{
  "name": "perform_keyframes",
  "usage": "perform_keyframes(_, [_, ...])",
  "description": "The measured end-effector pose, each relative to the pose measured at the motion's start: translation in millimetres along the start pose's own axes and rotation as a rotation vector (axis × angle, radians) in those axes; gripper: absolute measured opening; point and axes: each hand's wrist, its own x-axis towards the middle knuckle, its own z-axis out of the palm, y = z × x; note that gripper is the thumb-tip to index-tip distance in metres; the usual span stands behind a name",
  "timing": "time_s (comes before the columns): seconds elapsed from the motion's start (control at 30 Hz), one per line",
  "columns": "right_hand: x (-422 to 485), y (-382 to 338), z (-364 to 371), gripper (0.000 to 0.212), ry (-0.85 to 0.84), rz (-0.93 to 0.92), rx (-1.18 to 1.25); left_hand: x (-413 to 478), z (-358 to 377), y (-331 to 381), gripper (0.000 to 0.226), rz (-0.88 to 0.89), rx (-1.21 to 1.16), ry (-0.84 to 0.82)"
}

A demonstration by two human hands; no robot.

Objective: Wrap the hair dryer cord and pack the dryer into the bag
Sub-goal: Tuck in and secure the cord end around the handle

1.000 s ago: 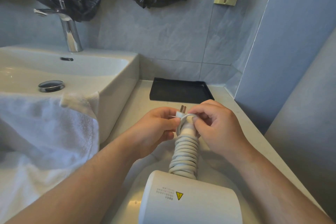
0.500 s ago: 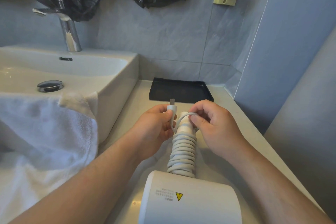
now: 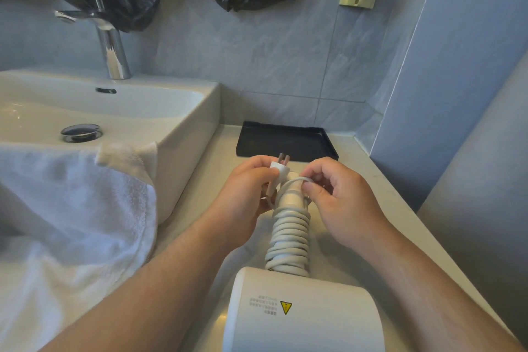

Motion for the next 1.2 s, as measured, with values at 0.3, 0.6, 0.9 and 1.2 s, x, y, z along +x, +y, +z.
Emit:
perform_keyframes(0.3, [2.0, -1.4, 4.6, 0.009, 0.134, 0.078, 0.109, -0.7, 2.1, -5.2, 0.007, 0.061, -0.086, 0.047])
perform_keyframes(0.6, [7.8, -2.1, 0.1, 0.026, 0.098, 0.452, 0.279, -6.2, 10.5, -11.4, 0.012, 0.215, 0.182, 0.067])
perform_keyframes(0.9, [11.9, -0.7, -9.8, 0.029, 0.309, 0.328, 0.292, -12.7, 10.4, 7.7, 0.061, -0.059, 0.202, -0.241])
perform_keyframes(1.2, [12.1, -3.5, -21.2, 0.019, 0.185, 0.091, 0.446, -11.9, 6.6, 19.1, 0.064, 0.141, 0.170, -0.155])
